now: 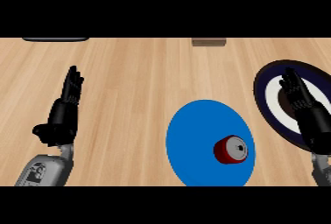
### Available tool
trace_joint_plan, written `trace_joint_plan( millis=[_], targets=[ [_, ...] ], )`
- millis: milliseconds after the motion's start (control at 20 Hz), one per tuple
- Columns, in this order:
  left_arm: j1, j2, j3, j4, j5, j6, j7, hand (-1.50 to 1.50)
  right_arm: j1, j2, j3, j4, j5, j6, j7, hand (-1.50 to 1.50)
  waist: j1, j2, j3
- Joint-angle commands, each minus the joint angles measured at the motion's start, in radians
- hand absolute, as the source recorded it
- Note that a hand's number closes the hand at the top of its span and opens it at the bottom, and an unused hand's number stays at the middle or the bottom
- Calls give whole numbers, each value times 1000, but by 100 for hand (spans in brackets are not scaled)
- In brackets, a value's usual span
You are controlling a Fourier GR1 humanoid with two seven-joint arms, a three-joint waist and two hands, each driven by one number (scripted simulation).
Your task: Pick the can from the plate and place it in the plate
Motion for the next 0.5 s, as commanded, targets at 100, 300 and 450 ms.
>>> trace_joint_plan(
  millis=[100, 300, 450],
  targets=[
    [-5, 60, -8, 16, -18, -61, 73, 0, -106, 218, 45, -60, 44, -283, 219, -150, -2, -18, -11],
    [-25, 61, -40, 51, -17, -96, 105, 0, -137, -62, 148, 45, 324, -212, 214, -150, 25, 6, -63],
    [-31, 53, -54, 65, 5, -128, 155, 0, -132, 74, 221, 85, 469, -455, 429, 150, 3, -15, -21]
  ],
)
